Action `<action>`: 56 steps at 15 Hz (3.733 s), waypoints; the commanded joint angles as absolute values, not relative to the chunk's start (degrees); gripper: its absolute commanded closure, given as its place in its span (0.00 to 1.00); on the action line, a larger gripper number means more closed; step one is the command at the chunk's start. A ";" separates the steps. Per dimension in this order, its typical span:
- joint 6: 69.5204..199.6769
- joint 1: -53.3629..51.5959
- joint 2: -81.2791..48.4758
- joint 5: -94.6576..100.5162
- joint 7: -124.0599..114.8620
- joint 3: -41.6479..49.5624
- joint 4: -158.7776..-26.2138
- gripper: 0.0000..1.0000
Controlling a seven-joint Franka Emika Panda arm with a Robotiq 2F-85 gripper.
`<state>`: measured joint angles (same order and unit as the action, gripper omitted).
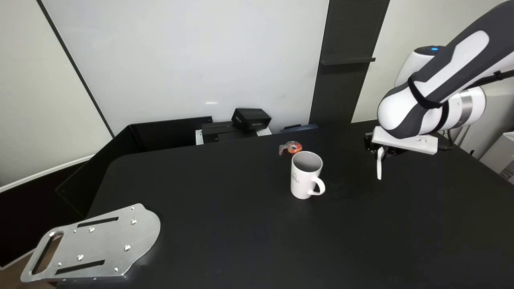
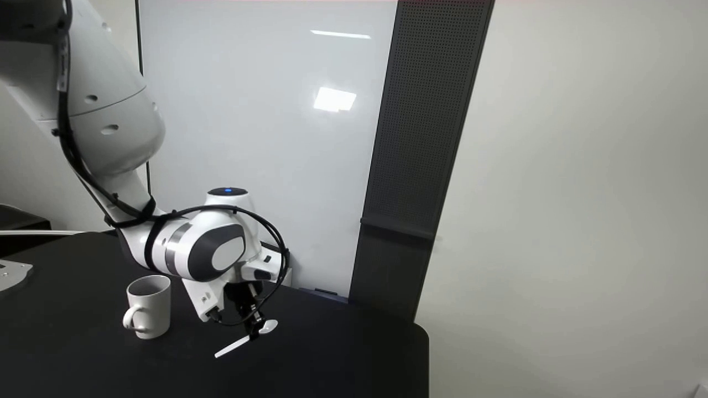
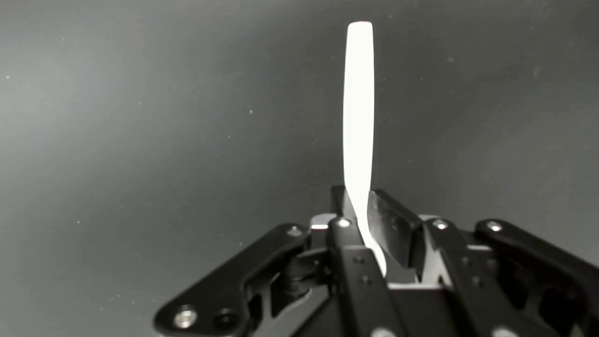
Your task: Put the spoon in the mug
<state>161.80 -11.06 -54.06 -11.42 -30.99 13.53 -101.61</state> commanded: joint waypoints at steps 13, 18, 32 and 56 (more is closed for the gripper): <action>172.15 -23.25 -40.04 -10.04 -34.19 18.02 -112.85 0.96; 181.62 -26.58 -37.65 -13.25 -33.64 16.98 -118.10 0.96; 198.33 -28.07 -39.68 -23.48 -32.38 8.11 -117.66 0.96; 197.91 -47.83 -48.79 -24.06 -34.86 26.31 -115.55 0.96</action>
<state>197.91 -46.29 -47.91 -23.84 -32.54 24.83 -115.31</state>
